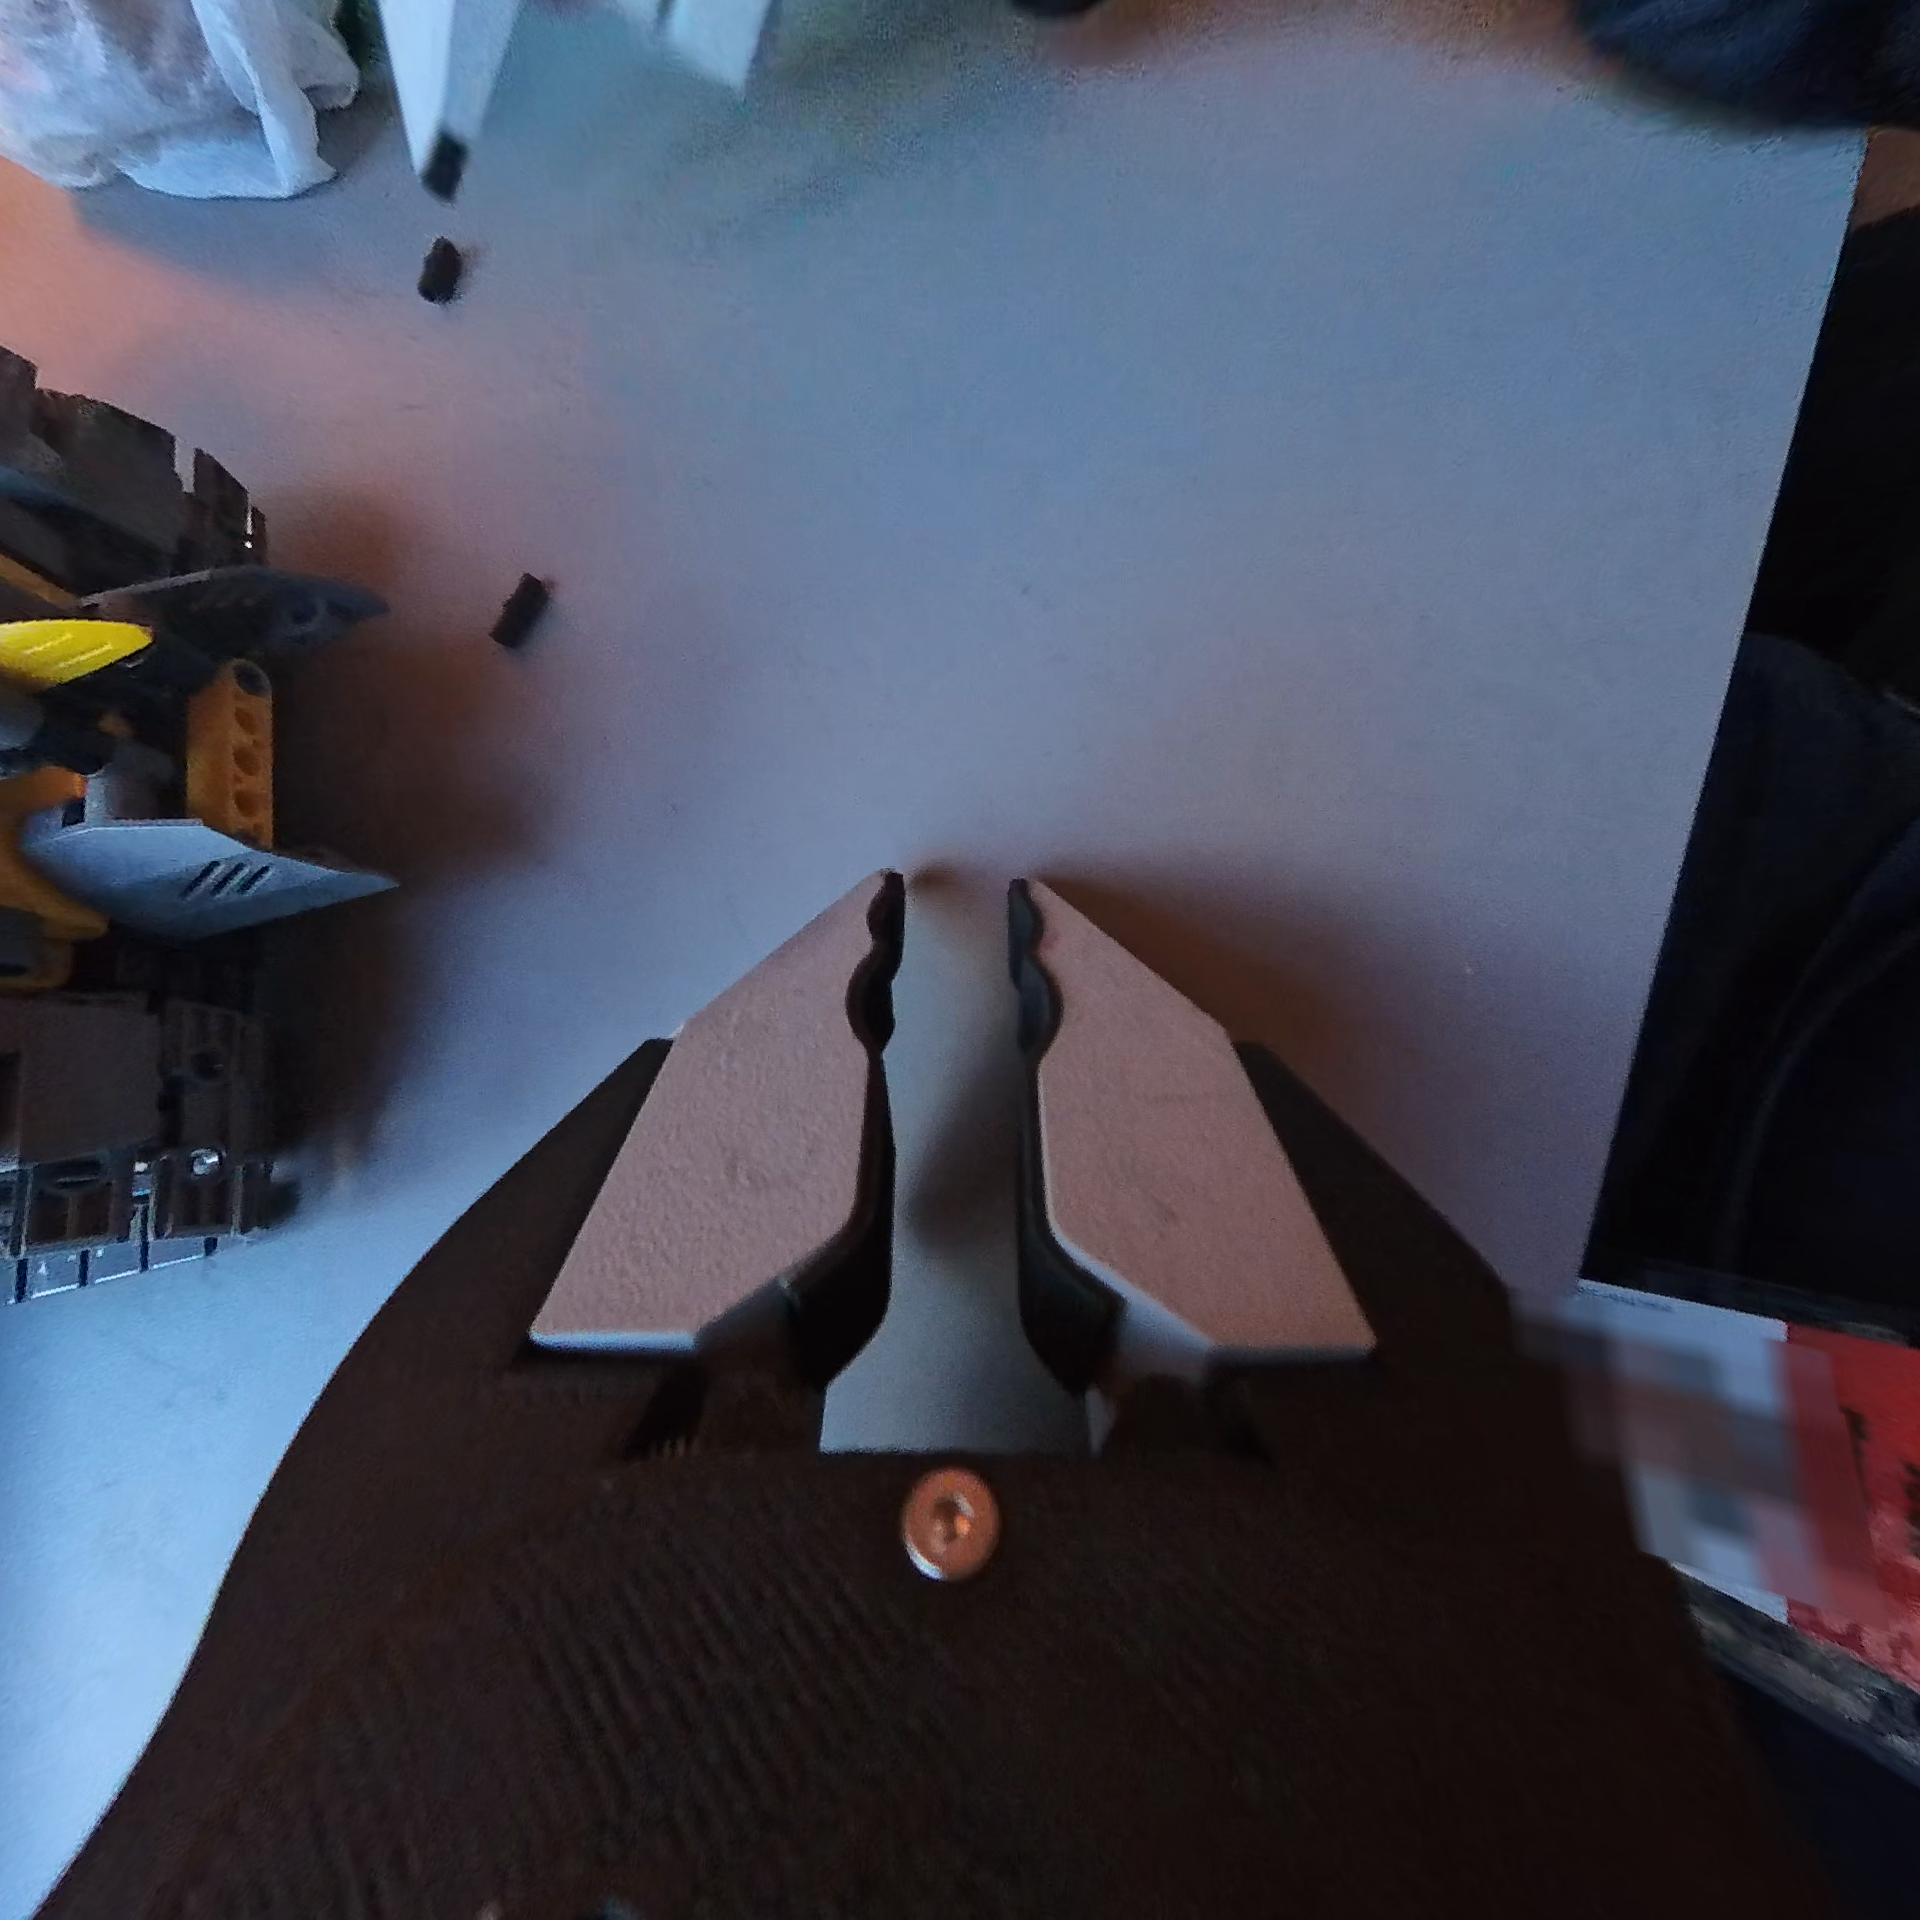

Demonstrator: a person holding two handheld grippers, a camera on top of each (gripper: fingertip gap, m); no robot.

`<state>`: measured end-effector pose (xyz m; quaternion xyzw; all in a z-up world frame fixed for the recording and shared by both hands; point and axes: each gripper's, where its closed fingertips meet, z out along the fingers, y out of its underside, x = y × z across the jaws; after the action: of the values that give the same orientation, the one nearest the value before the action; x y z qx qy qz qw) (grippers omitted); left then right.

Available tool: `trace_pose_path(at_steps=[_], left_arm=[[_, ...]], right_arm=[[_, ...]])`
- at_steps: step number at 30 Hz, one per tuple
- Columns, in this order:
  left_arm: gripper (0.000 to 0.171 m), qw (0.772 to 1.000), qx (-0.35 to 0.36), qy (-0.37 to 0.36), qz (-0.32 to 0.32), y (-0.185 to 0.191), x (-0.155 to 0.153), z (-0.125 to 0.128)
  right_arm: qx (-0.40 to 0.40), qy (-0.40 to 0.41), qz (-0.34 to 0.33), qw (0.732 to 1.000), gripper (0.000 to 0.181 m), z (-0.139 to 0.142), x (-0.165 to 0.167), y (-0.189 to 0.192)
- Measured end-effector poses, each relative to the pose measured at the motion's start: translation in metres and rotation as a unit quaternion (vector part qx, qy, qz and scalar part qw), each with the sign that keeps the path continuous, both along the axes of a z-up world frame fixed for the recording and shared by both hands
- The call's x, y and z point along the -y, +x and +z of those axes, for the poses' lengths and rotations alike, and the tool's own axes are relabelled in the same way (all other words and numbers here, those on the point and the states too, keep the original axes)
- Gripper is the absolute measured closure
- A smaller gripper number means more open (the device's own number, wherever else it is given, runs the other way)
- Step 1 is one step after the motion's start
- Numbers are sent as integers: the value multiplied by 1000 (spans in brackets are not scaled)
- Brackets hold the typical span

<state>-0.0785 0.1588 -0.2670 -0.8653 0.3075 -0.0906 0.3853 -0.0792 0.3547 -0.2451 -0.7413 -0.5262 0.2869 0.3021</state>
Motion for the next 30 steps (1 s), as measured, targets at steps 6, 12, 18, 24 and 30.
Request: trace_pose_path(at_steps=[6, 12, 18, 24, 30], left_arm=[[154, 1000, 22, -18, -3, 1, 1, -1], [154, 999, 32, -26, -6, 1, 1, -1], [156, 999, 26, -21, -11, 3, 2, -1], [156, 999, 32, -26, -11, 3, 2, -1], [156, 999, 32, -25, -11, 3, 2, -1]], right_arm=[[38, 49, 60, 996, 159, -13, -15, -10], [73, 72, 130, 986, 158, -21, -25, -19], [66, 15, 158, 985, 178, -27, -17, -25], [27, -6, 117, 993, 178, -3, 2, -14], [-13, 174, -57, 983, 178, 110, -53, 62]])
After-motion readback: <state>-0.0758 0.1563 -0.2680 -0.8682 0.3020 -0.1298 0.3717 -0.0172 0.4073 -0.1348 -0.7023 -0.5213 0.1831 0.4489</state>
